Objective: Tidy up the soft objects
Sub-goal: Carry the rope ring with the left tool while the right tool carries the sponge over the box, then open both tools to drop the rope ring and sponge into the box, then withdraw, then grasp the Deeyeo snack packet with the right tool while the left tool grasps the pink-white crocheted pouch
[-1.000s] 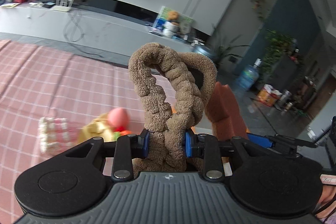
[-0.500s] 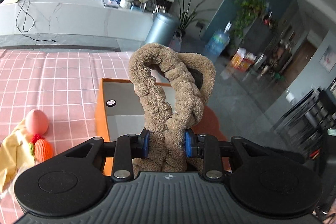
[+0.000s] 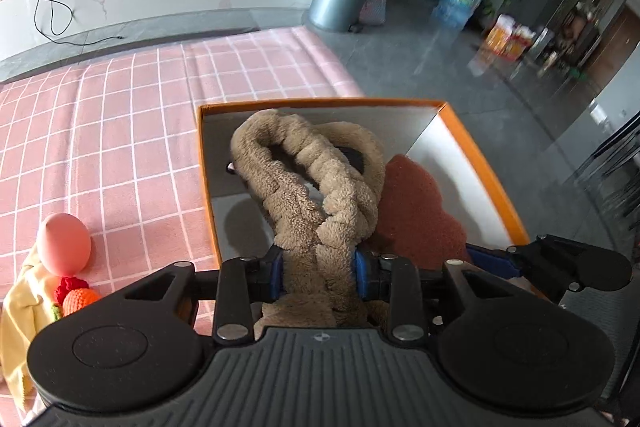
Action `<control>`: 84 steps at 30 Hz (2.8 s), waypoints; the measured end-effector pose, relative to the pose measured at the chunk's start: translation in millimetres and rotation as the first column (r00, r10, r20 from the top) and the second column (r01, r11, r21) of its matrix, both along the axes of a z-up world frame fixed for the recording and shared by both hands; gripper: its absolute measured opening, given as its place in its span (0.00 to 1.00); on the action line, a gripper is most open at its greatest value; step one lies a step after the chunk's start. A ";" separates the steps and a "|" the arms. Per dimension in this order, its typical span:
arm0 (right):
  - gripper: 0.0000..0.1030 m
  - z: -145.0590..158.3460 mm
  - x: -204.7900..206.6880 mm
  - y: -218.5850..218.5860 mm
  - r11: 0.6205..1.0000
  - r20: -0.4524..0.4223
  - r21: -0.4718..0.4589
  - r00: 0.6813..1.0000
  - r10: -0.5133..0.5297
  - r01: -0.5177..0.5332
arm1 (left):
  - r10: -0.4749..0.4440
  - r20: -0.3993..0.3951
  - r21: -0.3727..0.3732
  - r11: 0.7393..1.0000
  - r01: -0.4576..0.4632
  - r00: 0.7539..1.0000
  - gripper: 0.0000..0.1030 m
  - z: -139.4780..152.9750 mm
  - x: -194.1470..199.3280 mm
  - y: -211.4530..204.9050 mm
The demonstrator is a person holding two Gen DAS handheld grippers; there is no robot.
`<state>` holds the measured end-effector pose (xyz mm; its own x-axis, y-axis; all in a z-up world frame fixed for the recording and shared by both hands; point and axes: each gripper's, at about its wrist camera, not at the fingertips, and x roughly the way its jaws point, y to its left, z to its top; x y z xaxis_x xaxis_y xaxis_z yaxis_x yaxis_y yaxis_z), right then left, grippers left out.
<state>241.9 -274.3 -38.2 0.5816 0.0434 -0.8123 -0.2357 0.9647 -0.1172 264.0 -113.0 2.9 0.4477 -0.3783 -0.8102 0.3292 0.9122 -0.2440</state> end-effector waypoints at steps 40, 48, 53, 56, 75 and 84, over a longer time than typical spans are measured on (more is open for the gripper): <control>0.76 66.1 -119.5 71.9 0.947 0.259 0.313 0.966 -0.011 -0.074 | 0.170 0.412 -0.149 0.982 -0.117 0.895 0.58 54.0 -147.2 99.9; 0.76 52.4 -144.7 128.3 0.935 0.256 0.335 0.966 0.029 -0.117 | 0.357 0.361 -0.204 0.932 -0.301 0.861 0.58 29.7 -179.3 160.1; 0.76 36.5 -152.9 156.3 0.944 0.221 0.300 0.973 0.071 -0.137 | 0.410 0.315 -0.177 0.912 -0.371 0.856 0.56 9.5 -188.1 186.3; 0.75 28.9 -154.5 169.4 0.951 0.199 0.262 0.973 0.115 -0.166 | 0.420 0.281 -0.162 0.907 -0.389 0.863 0.53 -3.7 -191.2 197.3; 0.47 -12.0 -107.8 213.9 0.967 0.098 0.161 0.978 0.184 -0.198 | 0.430 0.208 -0.165 0.901 -0.402 0.878 0.55 -52.4 -184.5 246.5; 0.48 -18.0 -91.3 216.2 0.987 0.125 0.025 0.980 0.154 -0.158 | 0.354 0.190 -0.160 0.931 -0.327 0.915 0.66 -59.1 -162.5 232.2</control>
<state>150.5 -58.1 -56.2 0.6602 0.1684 -0.7320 -0.3696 0.9213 -0.1213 101.6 119.2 -56.2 0.7234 -0.2622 -0.6388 0.0601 0.9455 -0.3200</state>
